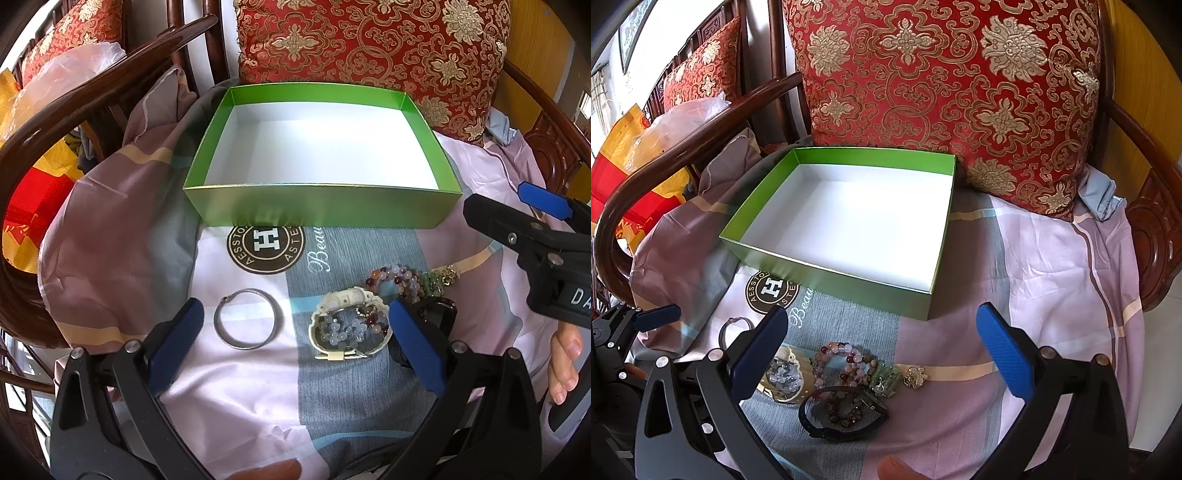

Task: Organize jewelry

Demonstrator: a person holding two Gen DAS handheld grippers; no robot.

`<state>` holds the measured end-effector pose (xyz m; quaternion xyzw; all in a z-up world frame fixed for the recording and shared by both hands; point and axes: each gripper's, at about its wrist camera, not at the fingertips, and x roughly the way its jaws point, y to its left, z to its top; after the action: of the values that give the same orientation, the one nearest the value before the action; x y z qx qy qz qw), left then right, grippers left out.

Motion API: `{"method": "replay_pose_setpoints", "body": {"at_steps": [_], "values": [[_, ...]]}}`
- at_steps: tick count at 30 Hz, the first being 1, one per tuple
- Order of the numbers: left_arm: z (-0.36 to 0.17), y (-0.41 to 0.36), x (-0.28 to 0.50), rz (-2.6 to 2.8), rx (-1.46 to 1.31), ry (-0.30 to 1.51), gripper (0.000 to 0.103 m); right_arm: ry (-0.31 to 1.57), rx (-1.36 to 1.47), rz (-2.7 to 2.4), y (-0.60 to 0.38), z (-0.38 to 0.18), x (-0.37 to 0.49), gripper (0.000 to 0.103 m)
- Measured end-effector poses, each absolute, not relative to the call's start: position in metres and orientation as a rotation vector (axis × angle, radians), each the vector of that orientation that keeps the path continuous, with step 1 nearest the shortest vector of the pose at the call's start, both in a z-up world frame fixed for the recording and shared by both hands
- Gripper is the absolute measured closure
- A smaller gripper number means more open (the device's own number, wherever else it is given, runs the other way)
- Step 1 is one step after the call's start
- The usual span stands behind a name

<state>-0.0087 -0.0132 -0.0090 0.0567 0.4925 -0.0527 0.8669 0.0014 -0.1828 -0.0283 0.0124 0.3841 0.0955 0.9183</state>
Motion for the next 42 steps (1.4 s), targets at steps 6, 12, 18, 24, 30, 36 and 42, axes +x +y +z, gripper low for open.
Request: {"method": "replay_pose_setpoints", "body": {"at_steps": [6, 12, 18, 24, 30, 36, 42], "values": [[-0.01, -0.014, -0.008, -0.115, 0.121, 1.038, 0.002, 0.791, 0.029, 0.203, -0.183, -0.029, 0.001, 0.001], [-0.011, -0.016, -0.007, -0.12, 0.122, 1.045, 0.002, 0.79, 0.025, 0.213, -0.182, -0.029, 0.001, 0.001], [-0.011, -0.016, -0.007, -0.121, 0.122, 1.048, 0.002, 0.793, 0.02, 0.221, -0.181, -0.029, 0.001, 0.001], [-0.012, -0.016, -0.006, -0.124, 0.122, 1.052, 0.002, 0.793, 0.021, 0.223, -0.181, -0.029, 0.001, 0.001], [-0.013, -0.018, -0.006, -0.129, 0.123, 1.056, 0.002, 0.791, 0.019, 0.219, -0.181, -0.029, 0.001, 0.001], [-0.02, -0.01, -0.002, -0.137, 0.071, 1.073, 0.002, 0.688, -0.157, -0.026, -0.187, -0.022, -0.003, 0.001], [-0.026, 0.005, 0.005, -0.168, -0.041, 1.093, 0.002, 0.743, -0.095, -0.024, -0.22, -0.027, 0.006, 0.001]]}}
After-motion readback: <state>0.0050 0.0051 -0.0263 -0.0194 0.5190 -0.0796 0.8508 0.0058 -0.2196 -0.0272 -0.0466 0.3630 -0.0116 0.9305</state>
